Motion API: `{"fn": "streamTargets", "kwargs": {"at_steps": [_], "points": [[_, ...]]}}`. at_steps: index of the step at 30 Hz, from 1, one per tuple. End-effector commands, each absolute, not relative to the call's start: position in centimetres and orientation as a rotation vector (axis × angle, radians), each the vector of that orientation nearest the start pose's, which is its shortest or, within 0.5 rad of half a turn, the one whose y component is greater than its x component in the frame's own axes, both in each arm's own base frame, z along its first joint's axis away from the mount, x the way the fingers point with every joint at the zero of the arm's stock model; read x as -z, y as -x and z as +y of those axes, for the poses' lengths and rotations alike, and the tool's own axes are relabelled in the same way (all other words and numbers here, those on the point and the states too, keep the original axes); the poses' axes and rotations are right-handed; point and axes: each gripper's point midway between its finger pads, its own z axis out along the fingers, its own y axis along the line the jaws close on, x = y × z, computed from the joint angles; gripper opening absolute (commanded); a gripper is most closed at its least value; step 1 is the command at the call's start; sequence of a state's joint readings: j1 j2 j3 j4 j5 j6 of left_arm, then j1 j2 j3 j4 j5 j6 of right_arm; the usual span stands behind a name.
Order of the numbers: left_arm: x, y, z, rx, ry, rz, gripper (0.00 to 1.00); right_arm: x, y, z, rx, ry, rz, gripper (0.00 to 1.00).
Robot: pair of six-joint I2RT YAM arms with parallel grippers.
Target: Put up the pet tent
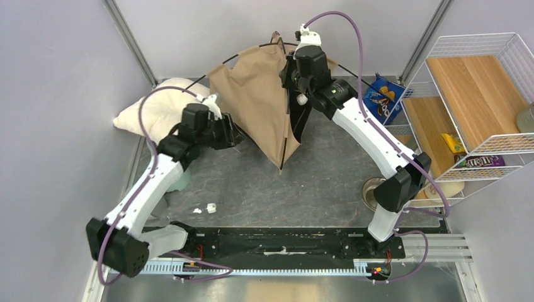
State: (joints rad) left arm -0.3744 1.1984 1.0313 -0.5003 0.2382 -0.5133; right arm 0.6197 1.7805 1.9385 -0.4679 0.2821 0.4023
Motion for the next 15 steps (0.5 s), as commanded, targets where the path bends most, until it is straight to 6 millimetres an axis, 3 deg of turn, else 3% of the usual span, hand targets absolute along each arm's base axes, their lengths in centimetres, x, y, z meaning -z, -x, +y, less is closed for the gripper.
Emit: {"fn": "streamTargets", "kwargs": {"at_steps": [1,4,11,15], "points": [[-28.6,-29.5,-15.5,0.582,-0.12,2.065,0.54,-43.1,-42.9,28.9,-0.588,0.075,1.695,0.0],[-32.4,-28.3,-14.5,0.552,-0.166,1.963,0.56,-44.3,-42.0,29.4,-0.64,0.089,1.667,0.0],[-40.9,-26.7,-12.3,0.514,-0.097,1.749,0.58,-47.3,-39.1,30.8,-0.77,0.185,1.559,0.0],[-44.3,-26.0,-11.5,0.522,-0.055,1.655,0.59,-48.6,-37.4,31.3,-0.841,0.254,1.483,0.0]]}}
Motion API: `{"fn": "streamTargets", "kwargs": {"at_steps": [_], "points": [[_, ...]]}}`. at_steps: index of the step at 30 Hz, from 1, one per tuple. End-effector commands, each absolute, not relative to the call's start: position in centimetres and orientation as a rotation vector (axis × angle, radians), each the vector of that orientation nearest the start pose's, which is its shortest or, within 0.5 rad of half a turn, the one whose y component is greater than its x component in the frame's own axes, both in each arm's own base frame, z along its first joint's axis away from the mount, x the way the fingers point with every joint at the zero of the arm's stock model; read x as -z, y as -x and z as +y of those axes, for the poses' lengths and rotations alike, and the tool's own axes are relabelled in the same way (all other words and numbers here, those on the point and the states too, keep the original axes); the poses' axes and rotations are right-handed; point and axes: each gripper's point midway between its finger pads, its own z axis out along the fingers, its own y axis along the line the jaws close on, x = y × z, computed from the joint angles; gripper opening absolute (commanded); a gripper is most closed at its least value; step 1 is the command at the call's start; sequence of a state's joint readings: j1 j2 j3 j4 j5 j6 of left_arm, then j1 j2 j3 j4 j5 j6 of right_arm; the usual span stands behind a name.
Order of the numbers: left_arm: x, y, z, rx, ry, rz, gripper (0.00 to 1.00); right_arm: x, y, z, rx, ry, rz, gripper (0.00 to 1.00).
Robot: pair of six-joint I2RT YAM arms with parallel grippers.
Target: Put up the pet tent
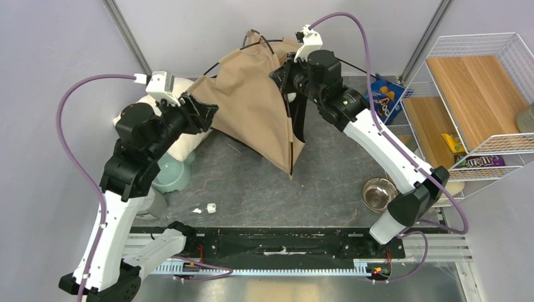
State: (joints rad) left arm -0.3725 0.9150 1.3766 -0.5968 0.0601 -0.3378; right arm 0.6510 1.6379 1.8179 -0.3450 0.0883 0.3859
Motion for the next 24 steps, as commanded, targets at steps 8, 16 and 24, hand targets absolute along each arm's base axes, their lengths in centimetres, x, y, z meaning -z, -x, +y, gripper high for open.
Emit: {"fn": "streamTargets", "kwargs": {"at_steps": [8,16,24], "points": [[-46.3,-25.7,-10.0,0.488,0.02,1.591,0.6,-48.5,-33.9,33.4,-0.937,0.538,1.311,0.0],[-46.6,-25.3,-9.8,0.482,0.021,1.585,0.61,-44.3,-35.4,33.7,-0.872,0.694,1.351,0.0],[-45.2,-26.0,-10.2,0.481,0.022,1.647,0.62,-39.4,-34.5,30.8,-0.796,0.732,1.474,0.0]]}}
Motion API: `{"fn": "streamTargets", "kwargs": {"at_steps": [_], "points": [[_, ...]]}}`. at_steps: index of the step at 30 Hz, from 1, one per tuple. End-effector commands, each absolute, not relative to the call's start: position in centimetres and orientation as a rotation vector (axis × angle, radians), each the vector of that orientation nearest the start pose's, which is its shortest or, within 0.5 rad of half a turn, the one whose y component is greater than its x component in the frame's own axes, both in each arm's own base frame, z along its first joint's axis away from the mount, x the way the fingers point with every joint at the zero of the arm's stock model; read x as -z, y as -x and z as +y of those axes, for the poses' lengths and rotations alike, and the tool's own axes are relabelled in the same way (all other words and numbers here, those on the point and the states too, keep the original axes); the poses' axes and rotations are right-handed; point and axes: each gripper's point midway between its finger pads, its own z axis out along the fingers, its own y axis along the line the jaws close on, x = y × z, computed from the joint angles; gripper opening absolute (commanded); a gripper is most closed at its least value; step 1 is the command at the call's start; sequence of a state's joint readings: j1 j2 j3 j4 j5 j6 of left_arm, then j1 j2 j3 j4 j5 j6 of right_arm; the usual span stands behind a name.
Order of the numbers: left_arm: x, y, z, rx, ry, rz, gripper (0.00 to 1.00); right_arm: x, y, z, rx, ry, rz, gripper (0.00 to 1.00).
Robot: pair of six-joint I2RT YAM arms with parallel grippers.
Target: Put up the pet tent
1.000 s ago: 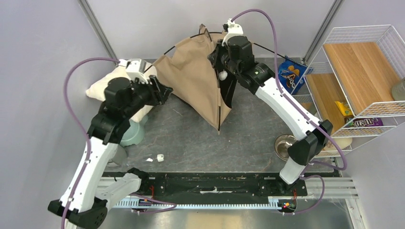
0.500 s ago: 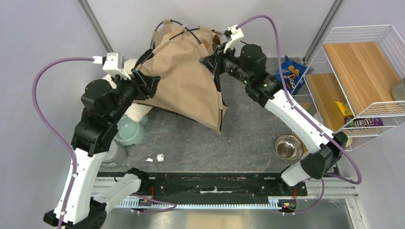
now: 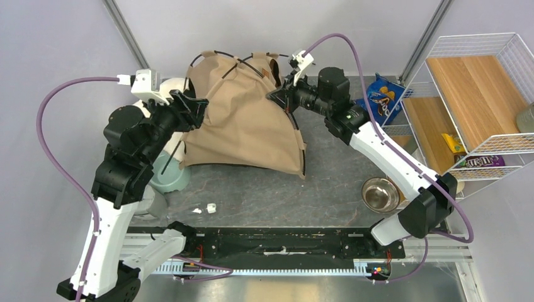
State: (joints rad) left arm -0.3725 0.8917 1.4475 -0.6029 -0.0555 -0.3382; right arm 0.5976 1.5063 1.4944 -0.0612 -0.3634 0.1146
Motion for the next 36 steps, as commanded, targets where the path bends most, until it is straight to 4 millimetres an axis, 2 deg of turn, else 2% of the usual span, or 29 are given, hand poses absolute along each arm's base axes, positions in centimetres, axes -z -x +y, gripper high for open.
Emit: {"fn": "streamTargets", "kwargs": {"at_steps": [1,5,8,10,13,15,17,20,21,26,28,31,33,36], "points": [[-44.8,-26.2,-10.4,0.481,0.02,1.665,0.62,-38.4,-34.4,30.2,-0.79,0.739,1.504,0.0],[-42.9,-27.1,-11.0,0.481,0.018,1.742,0.63,-34.2,-33.4,27.3,-0.757,0.743,1.657,0.0],[-41.0,-27.8,-11.8,0.493,0.004,1.814,0.63,-32.7,-32.2,25.5,-0.713,0.725,1.712,0.08],[-39.6,-28.2,-12.6,0.515,-0.019,1.863,0.63,-32.5,-31.6,24.7,-0.691,0.708,1.729,0.15],[-38.0,-28.8,-13.4,0.53,-0.03,1.923,0.64,-32.4,-31.1,23.7,-0.658,0.686,1.759,0.38],[-37.3,-29.1,-13.4,0.521,-0.025,1.948,0.64,-33.1,-30.9,23.2,-0.645,0.659,1.759,0.59],[-36.7,-29.4,-13.4,0.513,-0.015,1.967,0.63,-34.5,-30.8,22.9,-0.654,0.61,1.747,0.68],[-36.3,-29.5,-13.2,0.497,0.005,1.978,0.63,-37.2,-30.6,22.6,-0.689,0.504,1.744,0.71],[-36.3,-29.6,-12.5,0.463,0.033,1.976,0.63,-38.1,-30.6,22.4,-0.693,0.465,1.744,0.71],[-37.7,-29.3,-10.5,0.379,0.102,1.935,0.64,-42.3,-30.6,21.9,-0.769,0.278,1.708,0.71],[-38.4,-29.0,-10.2,0.375,0.11,1.915,0.64,-43.8,-30.4,22.5,-0.855,0.219,1.689,0.71],[-39.2,-28.3,-9.5,0.358,0.135,1.896,0.64,-45.2,-30.2,25.3,-1.094,0.143,1.681,0.69],[-39.9,-27.9,-8.8,0.335,0.149,1.881,0.64,-45.4,-29.7,28.3,-1.246,0.125,1.678,0.67],[-41.1,-27.0,-7.8,0.308,0.165,1.853,0.64,-44.8,-28.3,33.5,-1.336,0.166,1.697,0.65]]}}
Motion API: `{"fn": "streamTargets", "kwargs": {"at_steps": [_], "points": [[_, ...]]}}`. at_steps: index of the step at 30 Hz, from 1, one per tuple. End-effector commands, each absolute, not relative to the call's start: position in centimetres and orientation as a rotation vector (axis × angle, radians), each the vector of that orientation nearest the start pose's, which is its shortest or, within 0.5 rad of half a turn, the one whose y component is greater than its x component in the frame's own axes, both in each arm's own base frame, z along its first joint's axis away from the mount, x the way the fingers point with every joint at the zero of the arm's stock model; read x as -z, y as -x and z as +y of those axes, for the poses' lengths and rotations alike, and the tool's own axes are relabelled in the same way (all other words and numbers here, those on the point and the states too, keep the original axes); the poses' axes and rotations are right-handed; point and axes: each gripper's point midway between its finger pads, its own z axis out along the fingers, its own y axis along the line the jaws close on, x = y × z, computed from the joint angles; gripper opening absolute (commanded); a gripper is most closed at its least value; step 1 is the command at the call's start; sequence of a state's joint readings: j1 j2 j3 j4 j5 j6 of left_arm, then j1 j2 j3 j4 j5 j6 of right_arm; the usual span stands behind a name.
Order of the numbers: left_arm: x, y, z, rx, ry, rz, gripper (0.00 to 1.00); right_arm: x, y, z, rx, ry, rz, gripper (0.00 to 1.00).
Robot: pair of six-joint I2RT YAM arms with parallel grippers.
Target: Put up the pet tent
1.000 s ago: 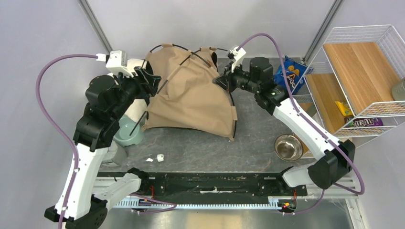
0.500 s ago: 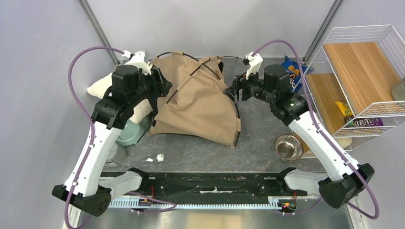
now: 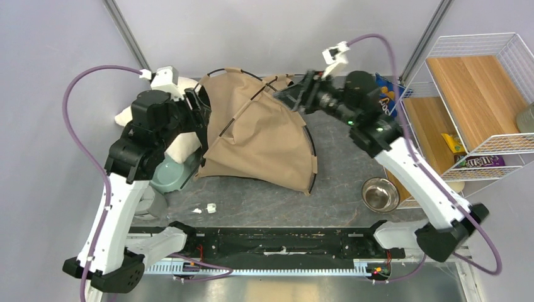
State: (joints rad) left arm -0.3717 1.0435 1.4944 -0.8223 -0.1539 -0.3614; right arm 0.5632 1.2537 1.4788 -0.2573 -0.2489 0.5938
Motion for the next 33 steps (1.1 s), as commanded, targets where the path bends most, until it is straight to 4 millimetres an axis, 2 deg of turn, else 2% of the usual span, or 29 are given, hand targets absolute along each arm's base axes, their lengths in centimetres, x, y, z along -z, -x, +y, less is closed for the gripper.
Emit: {"fn": "streamTargets", "kwargs": {"at_steps": [1,3,5,9,12,16,19,26,29,33], "points": [[-41.5,-26.7,-7.5,0.302,0.168,1.845,0.64,-44.4,-28.0,35.1,-1.354,0.164,1.711,0.65],[-42.0,-26.0,-7.1,0.296,0.174,1.826,0.64,-43.7,-27.0,38.1,-1.433,0.142,1.726,0.6],[-42.3,-25.5,-6.8,0.297,0.181,1.816,0.64,-42.9,-26.8,39.9,-1.444,0.077,1.733,0.56],[-42.3,-24.4,-6.3,0.305,0.192,1.809,0.64,-41.2,-26.8,41.7,-1.367,-0.055,1.757,0.48],[-42.1,-23.7,-6.4,0.321,0.195,1.817,0.64,-40.8,-26.9,41.9,-1.315,-0.14,1.725,0.44],[-42.2,-23.0,-6.2,0.334,0.203,1.814,0.64,-39.1,-27.7,42.1,-1.239,-0.216,1.777,0.38],[-42.1,-22.7,-6.2,0.341,0.205,1.816,0.64,-37.9,-28.0,42.4,-1.204,-0.252,1.823,0.38],[-41.8,-22.6,-6.4,0.354,0.2,1.828,0.64,-36.1,-28.0,43.8,-1.208,-0.266,1.866,0.46],[-41.5,-22.6,-6.5,0.357,0.2,1.835,0.64,-35.4,-28.4,44.3,-1.196,-0.271,1.868,0.44],[-41.3,-22.6,-6.5,0.359,0.202,1.839,0.64,-35.1,-29.0,44.5,-1.181,-0.28,1.849,0.36]]}}
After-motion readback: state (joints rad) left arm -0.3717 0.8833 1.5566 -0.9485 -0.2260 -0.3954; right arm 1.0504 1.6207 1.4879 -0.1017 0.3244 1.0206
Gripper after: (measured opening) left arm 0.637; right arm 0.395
